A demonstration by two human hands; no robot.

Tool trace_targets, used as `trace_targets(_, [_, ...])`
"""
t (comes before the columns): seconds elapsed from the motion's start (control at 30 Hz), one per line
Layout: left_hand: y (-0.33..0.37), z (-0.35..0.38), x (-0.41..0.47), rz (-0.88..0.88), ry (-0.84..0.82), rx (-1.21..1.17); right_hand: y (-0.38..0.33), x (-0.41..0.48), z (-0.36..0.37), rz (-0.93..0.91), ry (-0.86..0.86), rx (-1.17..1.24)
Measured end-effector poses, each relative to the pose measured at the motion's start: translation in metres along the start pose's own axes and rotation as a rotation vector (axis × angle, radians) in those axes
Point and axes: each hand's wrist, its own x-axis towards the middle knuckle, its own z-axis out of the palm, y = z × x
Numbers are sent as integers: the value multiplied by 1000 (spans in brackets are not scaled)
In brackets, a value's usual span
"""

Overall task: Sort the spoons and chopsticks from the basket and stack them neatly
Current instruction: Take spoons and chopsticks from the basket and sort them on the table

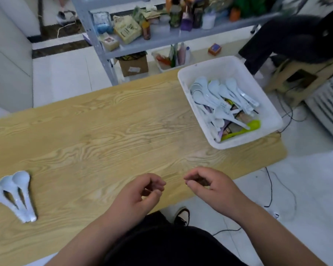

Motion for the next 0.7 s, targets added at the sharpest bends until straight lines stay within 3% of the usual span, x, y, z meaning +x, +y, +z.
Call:
trace_targets(0.3, [33,48,74,13,-226,-26,30,-8,-59,106,162,24])
trace_targets(0.53, [81,120,149,5,-123,-52,81,8,-138,118,65,76])
trace_targets(0.7, [99,178,173,-82,64,-73,98,44,-221,18,-44,5])
